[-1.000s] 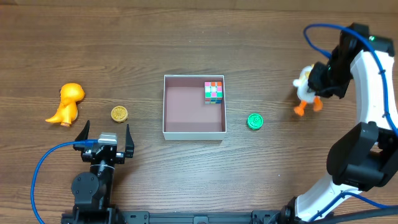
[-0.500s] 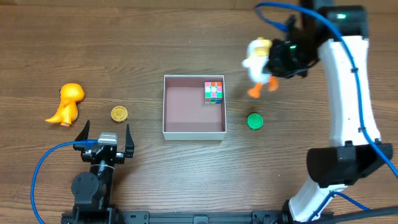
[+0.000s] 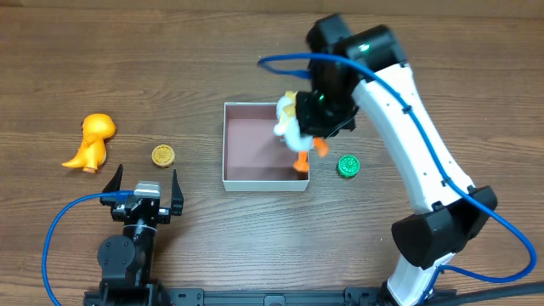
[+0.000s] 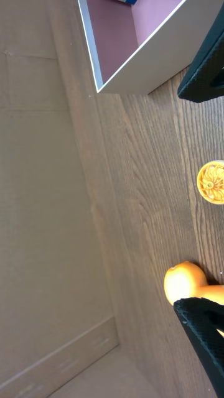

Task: Pack container
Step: 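Carry the duck plush left and lower it into the box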

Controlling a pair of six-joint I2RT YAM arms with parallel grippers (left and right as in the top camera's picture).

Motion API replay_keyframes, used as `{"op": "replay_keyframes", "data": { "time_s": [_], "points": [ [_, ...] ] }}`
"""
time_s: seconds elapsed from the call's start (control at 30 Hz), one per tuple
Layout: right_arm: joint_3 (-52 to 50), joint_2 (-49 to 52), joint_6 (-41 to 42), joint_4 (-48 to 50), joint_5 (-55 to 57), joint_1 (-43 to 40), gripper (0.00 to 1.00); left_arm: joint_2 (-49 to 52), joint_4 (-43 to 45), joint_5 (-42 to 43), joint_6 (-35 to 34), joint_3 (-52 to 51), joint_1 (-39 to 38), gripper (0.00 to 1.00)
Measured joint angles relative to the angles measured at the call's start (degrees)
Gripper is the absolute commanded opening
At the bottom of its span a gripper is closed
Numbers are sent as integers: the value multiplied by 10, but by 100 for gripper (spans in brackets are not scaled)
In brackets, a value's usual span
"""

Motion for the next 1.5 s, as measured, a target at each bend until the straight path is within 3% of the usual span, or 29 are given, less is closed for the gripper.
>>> {"op": "replay_keyframes", "data": {
  "time_s": [0.23,0.73,1.0,1.5],
  "points": [
    [-50,0,59,22,45,27,9,0,0,0,0,0,0,100],
    [-57,0,139,116,66,27,9,0,0,0,0,0,0,100],
    [-133,0,152,216,68,33,9,0,0,0,0,0,0,100],
    [-153,0,168,191,69,44,10,0,0,0,0,0,0,100]
  ]
}}
